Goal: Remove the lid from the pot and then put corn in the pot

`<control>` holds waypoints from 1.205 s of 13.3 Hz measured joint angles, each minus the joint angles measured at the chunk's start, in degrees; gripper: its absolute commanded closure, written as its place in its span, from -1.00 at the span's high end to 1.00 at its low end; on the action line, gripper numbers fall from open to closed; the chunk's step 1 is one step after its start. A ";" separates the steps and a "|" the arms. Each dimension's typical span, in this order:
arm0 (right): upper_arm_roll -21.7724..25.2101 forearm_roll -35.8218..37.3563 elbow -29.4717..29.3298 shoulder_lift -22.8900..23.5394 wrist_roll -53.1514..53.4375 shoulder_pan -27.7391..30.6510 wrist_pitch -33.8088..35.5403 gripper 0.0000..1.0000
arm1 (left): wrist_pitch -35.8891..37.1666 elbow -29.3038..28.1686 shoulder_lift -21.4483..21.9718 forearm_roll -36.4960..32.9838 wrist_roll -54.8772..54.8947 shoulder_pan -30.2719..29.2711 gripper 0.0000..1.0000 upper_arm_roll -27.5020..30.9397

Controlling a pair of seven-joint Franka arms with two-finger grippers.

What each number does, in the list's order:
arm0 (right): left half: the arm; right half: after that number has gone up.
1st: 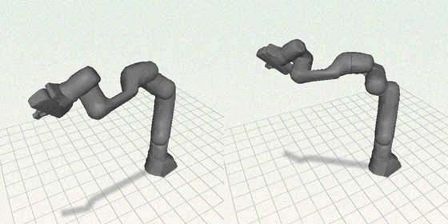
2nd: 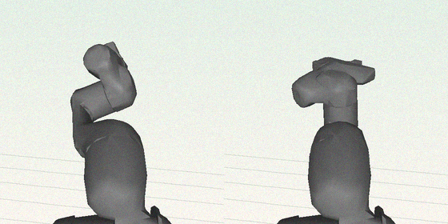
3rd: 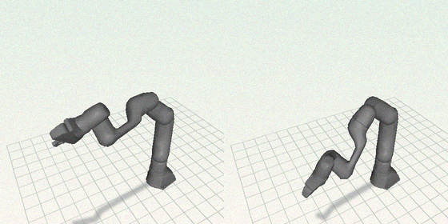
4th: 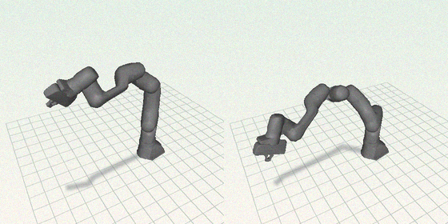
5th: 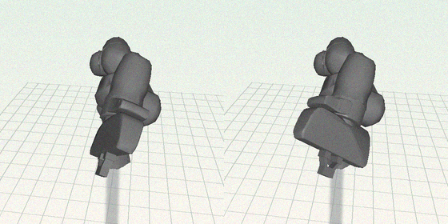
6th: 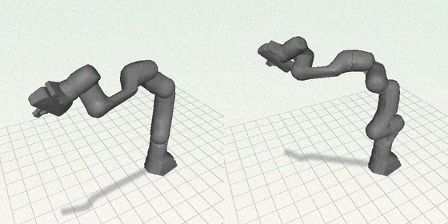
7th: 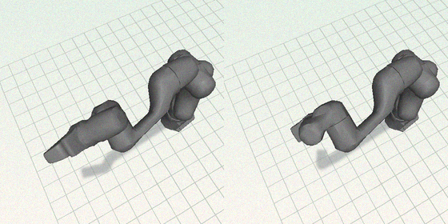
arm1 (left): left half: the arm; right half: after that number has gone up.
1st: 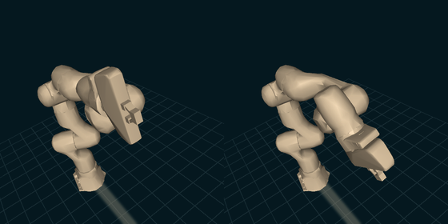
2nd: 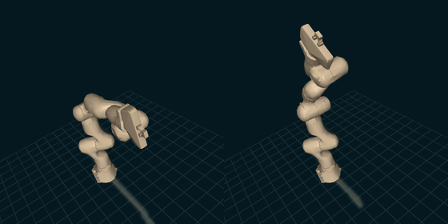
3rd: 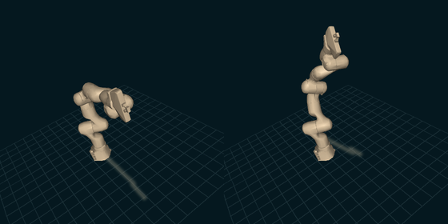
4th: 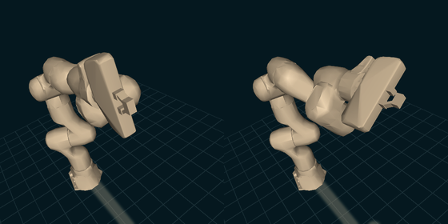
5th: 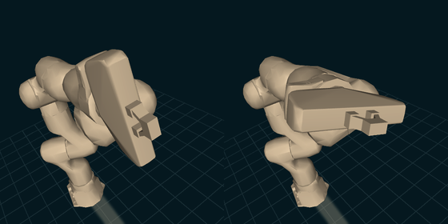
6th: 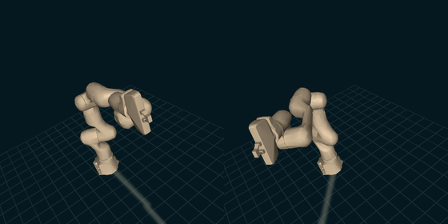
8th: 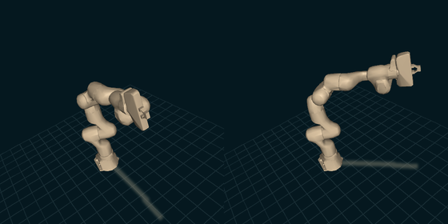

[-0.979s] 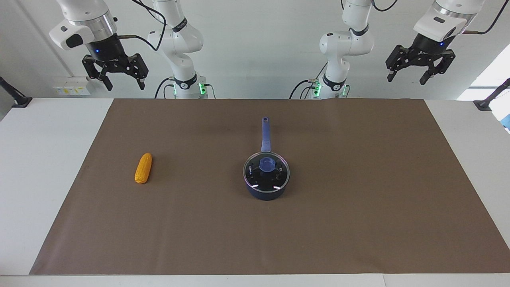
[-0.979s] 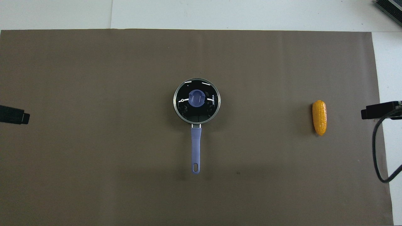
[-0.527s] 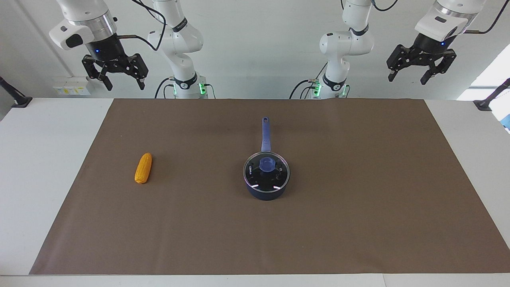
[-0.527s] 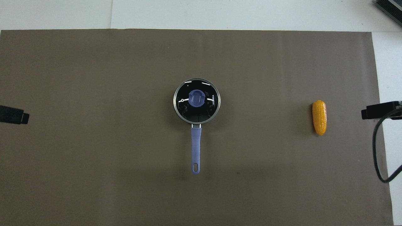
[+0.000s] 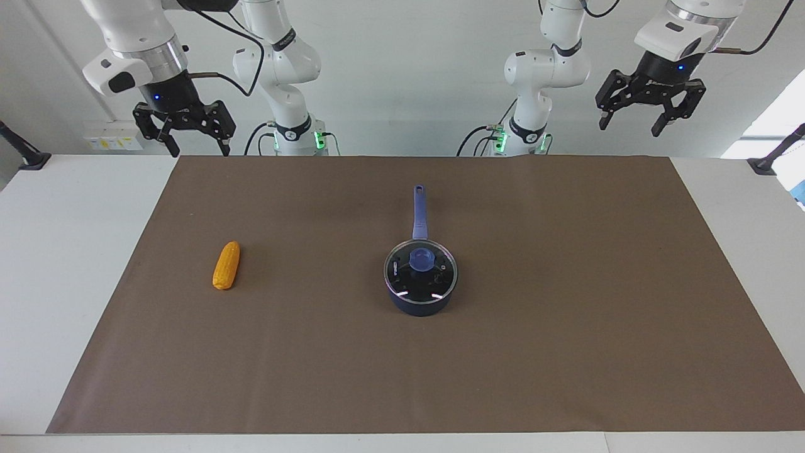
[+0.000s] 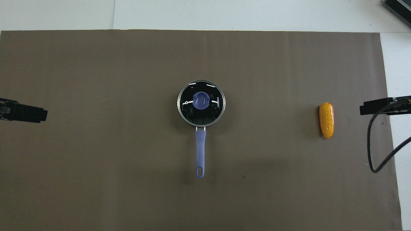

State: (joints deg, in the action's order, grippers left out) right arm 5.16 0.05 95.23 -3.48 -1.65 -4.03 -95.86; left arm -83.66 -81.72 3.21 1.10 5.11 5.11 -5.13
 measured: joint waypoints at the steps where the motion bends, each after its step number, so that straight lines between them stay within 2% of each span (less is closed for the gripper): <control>1: 0.00 0.00 0.94 0.98 0.00 0.00 -2.20 1.00 | -0.44 -0.03 -0.46 0.01 -0.86 0.75 1.00 -0.06; 8: 0.04 0.00 6.87 12.56 0.00 1.10 -18.55 1.00 | -9.04 -0.23 -7.91 -0.01 -14.29 10.66 1.00 -0.59; 11: 0.11 0.00 11.24 14.25 0.00 2.53 -24.26 1.00 | -13.27 -0.26 -12.34 -0.08 -19.50 15.02 1.00 -0.66; 16: 0.05 0.00 14.21 18.11 0.00 3.53 -32.06 1.00 | -20.03 -0.33 -18.21 -1.18 -24.65 20.31 1.00 -0.62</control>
State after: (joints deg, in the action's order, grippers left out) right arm 5.22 0.05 109.44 14.63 -1.65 -0.50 -127.92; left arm -103.69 -82.05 -15.00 -0.09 -19.54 25.43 -5.75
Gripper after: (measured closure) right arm 0.000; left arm 0.000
